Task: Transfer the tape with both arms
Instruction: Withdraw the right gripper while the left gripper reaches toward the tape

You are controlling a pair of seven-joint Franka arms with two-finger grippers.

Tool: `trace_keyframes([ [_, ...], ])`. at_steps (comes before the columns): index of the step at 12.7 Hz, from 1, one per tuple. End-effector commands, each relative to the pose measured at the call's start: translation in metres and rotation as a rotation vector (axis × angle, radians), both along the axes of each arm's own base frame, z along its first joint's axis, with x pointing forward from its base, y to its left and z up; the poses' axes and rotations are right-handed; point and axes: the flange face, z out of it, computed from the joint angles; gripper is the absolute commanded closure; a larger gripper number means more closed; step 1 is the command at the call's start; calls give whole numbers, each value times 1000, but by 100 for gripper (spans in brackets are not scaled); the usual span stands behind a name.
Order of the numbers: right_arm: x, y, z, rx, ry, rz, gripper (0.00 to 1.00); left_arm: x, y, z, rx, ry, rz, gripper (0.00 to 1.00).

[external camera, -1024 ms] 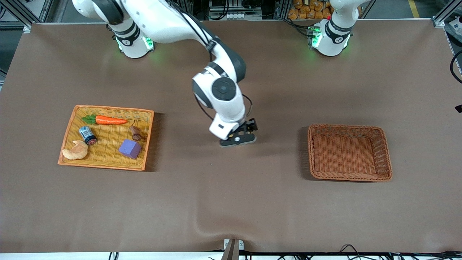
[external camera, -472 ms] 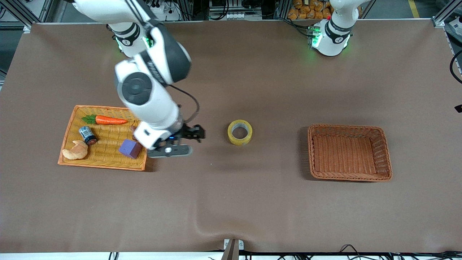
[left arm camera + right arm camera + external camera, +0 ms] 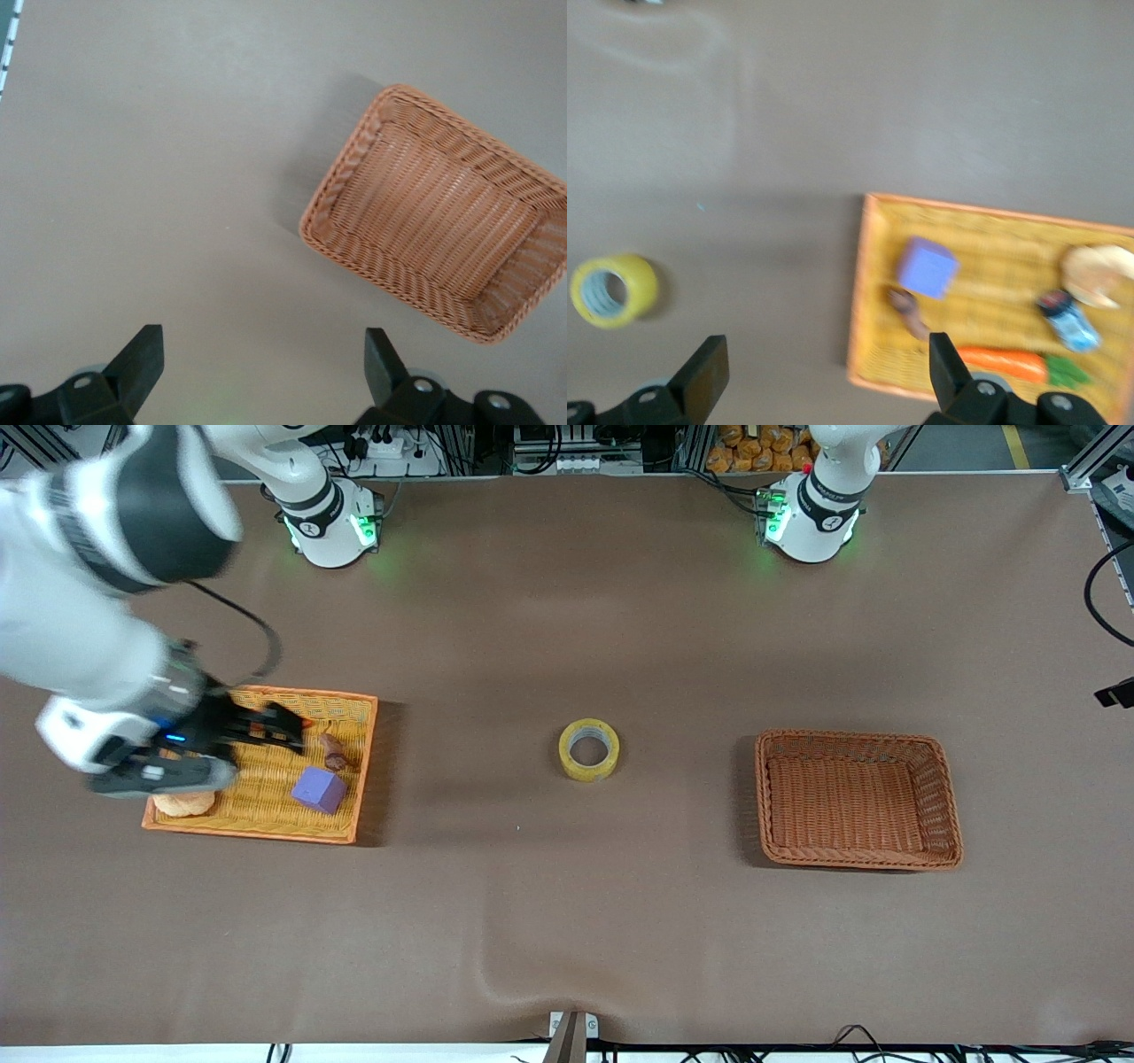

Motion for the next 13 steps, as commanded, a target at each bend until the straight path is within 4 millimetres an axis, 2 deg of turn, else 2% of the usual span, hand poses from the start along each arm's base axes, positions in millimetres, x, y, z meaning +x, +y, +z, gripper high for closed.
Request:
trace_keyframes([
  [1, -24, -48, 13, 8, 44, 84, 0, 7, -38, 1, 41, 15, -73, 0],
  [2, -30, -71, 25, 11, 31, 61, 0, 11, -57, 0, 50, 18, -113, 0],
  [3, -39, -84, 30, 12, 29, 41, 0, 16, -77, -6, 32, 24, -143, 0],
  [5, -68, -123, 35, 21, 37, -14, 0, 28, -152, -26, -5, 50, -264, 0],
  [6, -73, -139, 42, 17, 22, -6, 0, 29, -188, -33, -17, 61, -325, 0],
  [7, -76, -164, 46, 6, 12, -8, 0, 29, -216, -37, -25, 56, -368, 0],
  [8, -78, -186, 47, 7, 4, -25, 0, 30, -252, -41, -54, 39, -412, 0],
  [9, -82, -195, 52, -7, -5, -16, 0, 29, -292, -50, -83, 30, -434, 0],
  [10, -95, -198, 57, -59, -4, 28, 0, 23, -328, -56, -81, 28, -437, 0],
  [11, -102, -192, 57, -87, 7, 53, 0, 19, -357, -64, -84, 25, -454, 0],
  [12, -103, -191, 57, -86, 20, 44, 0, 15, -385, -79, -88, 33, -490, 0],
  [13, -104, -191, 54, -81, 38, 28, 0, 8, -424, -102, -90, 47, -524, 0],
])
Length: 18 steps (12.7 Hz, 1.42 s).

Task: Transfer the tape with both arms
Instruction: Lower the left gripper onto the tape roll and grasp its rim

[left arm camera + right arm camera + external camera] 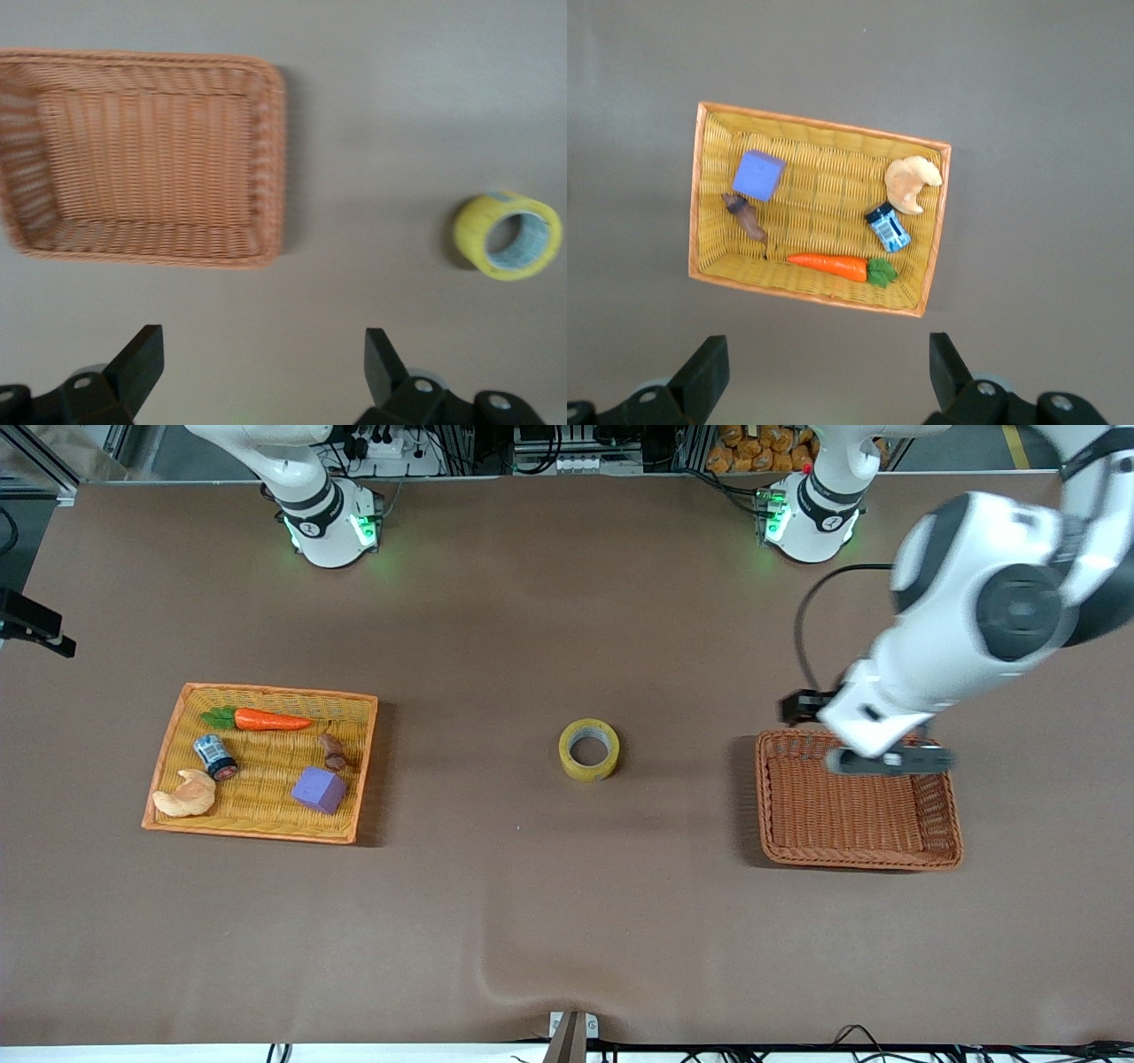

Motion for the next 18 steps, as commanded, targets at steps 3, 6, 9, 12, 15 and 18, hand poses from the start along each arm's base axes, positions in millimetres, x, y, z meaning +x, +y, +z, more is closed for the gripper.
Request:
trace_keyframes([
  [3, -11, 14, -4, -22, 24, -73, 0, -9, -122, -86, -22, 27, 3, 0],
  [6, -8, 25, -3, -8, 13, -71, 0, -17, -186, -150, -49, -17, 140, 0],
  [9, -8, 24, -3, 10, 10, -75, 0, -33, -217, -209, -8, -30, 181, 0],
  [12, -8, 24, -3, 12, 11, -77, 0, -41, -217, -241, 24, 6, 180, 0],
  [15, -9, 22, -4, 13, 19, -80, 0, -71, -237, -280, 68, 55, 151, 0],
  [18, -9, 17, -9, 14, 31, -89, 0, -78, -241, -297, 86, 72, 147, 0],
])
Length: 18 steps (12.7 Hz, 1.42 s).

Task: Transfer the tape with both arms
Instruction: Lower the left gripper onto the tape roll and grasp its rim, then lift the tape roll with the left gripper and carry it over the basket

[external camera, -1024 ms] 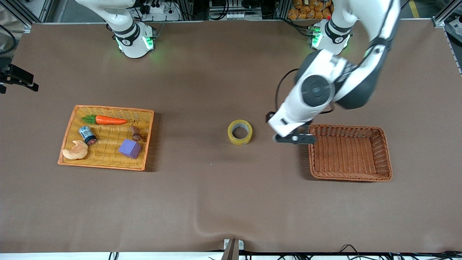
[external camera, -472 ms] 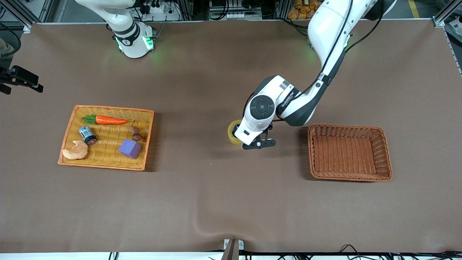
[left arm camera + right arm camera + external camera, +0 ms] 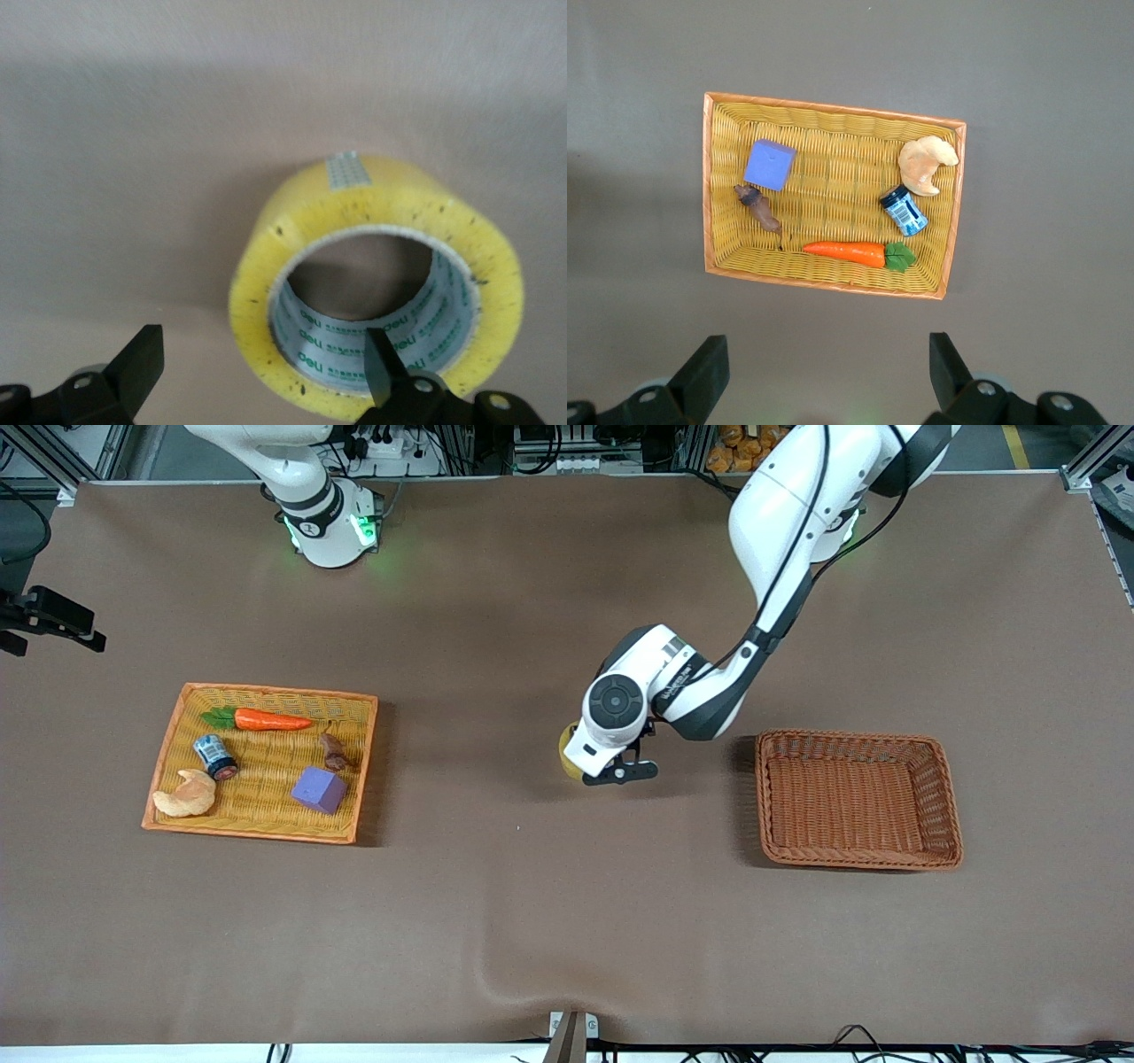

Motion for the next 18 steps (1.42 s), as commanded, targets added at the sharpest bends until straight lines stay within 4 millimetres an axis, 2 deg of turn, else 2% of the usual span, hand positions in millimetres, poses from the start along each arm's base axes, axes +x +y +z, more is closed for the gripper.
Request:
trace_keyframes([
  [1, -7, -1, -1, 12, 3, -20, 0, 0, -1, -5, 29, -18, 2, 0],
  [3, -6, 1, 0, 12, -1, -16, 0, 1, 0, -6, 42, -33, -12, 0],
  [4, -6, 0, 0, 12, 0, -17, 0, 1, 1, -8, 45, -32, -13, 21],
  [6, -7, -2, 0, 12, 0, -22, 0, 4, 4, -9, 49, -32, -1, 88],
  [7, -7, -2, 0, 12, 0, -22, 0, 5, 5, -8, 51, -35, 18, 100],
  [10, -6, 1, 0, 12, 2, -16, 0, 13, 10, 1, 51, -53, 52, 100],
  [12, -6, -1, 0, 12, 0, -19, 0, 25, 16, 24, 51, -91, 115, 100],
  [15, -6, 2, 2, 11, -4, -14, 0, 32, 23, 63, 51, -123, 170, 100],
  [16, -6, 3, 2, 11, -4, -12, 0, 36, 33, 81, 73, -121, 217, 100],
  [18, -6, 2, 2, 11, -4, -14, 0, 50, 74, 120, 140, -94, 304, 100],
])
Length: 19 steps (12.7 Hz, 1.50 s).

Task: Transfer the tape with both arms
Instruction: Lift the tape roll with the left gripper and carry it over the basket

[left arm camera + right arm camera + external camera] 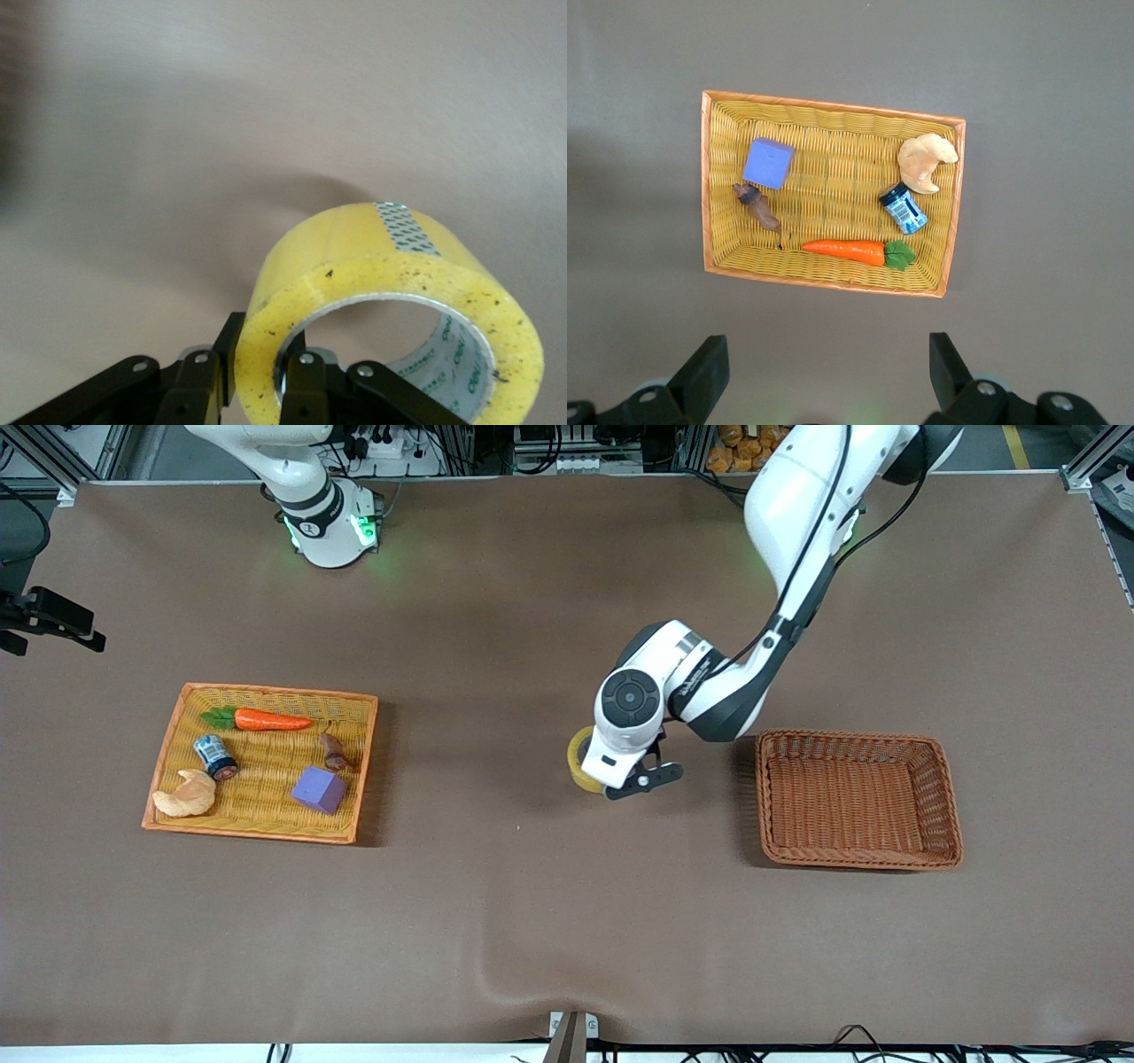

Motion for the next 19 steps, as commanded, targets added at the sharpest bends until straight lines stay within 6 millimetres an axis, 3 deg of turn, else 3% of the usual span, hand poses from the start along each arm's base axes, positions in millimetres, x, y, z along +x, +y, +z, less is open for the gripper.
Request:
trace_keyframes([
  [1, -6, 2, 3, 10, -8, -14, 0, 22, 66, 58, 76, 10, 99, 100],
  [4, -6, 3, 3, 10, -8, -11, 0, 53, 156, 80, 131, 43, 211, 100],
  [6, -6, 3, 3, 10, -8, -11, 0, 68, 230, 92, 179, 28, 285, 100],
  [10, -6, 2, 2, 11, -4, -9, 0, 79, 344, 77, 163, 94, 308, 100],
  [14, -5, 1, 2, 10, -7, -12, 0, 58, 416, 51, 109, 47, 269, 100],
  [17, -5, 1, 3, 10, -10, -11, 0, 44, 416, -1, 70, 0, 251, 100],
  [18, -5, 0, 3, 12, -8, -9, 0, 42, 414, -10, 60, -7, 243, 100],
  [19, -6, 0, 3, 11, -8, -7, 0, 43, 414, -10, 57, -10, 232, 40],
])
